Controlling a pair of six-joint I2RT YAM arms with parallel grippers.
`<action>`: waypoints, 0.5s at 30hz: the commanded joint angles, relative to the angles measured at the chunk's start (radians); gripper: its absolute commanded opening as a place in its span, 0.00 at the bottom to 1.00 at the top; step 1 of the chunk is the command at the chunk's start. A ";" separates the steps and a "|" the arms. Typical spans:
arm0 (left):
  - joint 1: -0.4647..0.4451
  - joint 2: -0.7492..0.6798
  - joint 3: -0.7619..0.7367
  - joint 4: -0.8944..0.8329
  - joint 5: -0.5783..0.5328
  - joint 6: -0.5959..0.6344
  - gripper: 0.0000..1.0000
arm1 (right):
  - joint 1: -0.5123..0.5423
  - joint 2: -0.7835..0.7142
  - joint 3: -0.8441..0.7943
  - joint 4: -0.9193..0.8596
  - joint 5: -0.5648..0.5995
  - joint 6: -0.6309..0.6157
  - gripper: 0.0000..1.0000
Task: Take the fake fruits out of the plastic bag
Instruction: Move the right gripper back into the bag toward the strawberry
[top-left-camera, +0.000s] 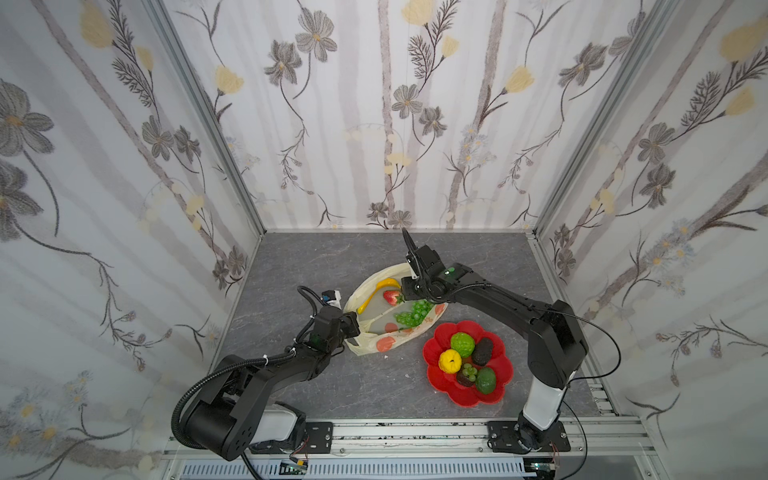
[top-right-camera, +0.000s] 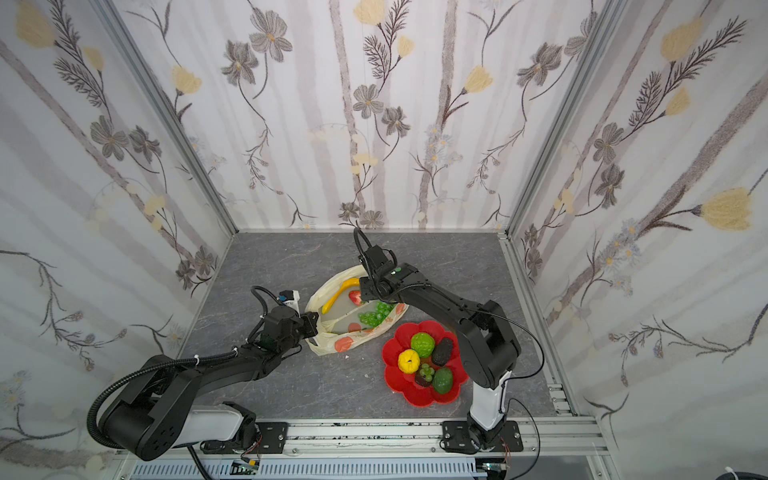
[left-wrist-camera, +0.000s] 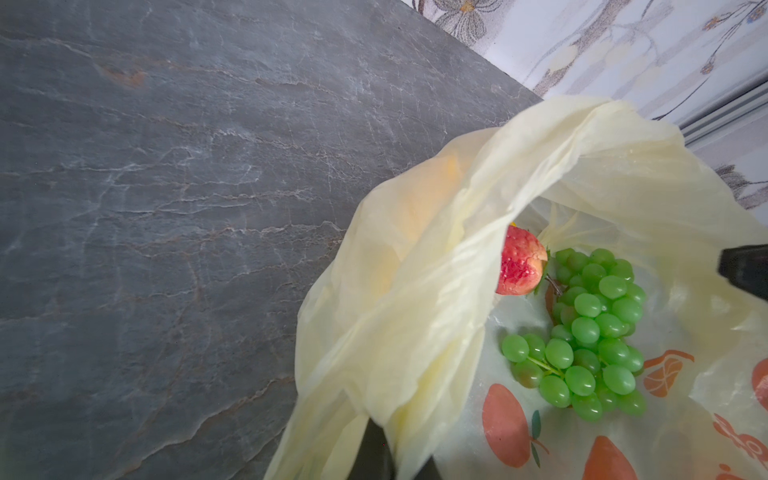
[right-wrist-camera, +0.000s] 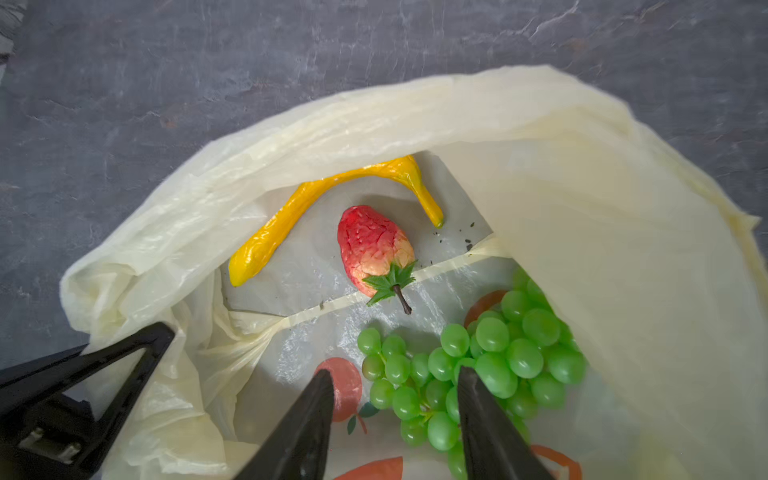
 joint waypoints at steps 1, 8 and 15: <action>-0.005 -0.001 0.009 0.000 -0.021 0.020 0.00 | -0.014 0.049 0.009 0.041 -0.056 -0.043 0.47; -0.005 0.027 0.020 0.000 -0.015 0.017 0.00 | -0.027 0.121 0.021 0.063 -0.088 -0.063 0.39; -0.005 0.042 0.026 0.001 -0.015 0.018 0.00 | -0.037 0.165 0.027 0.069 -0.100 -0.074 0.33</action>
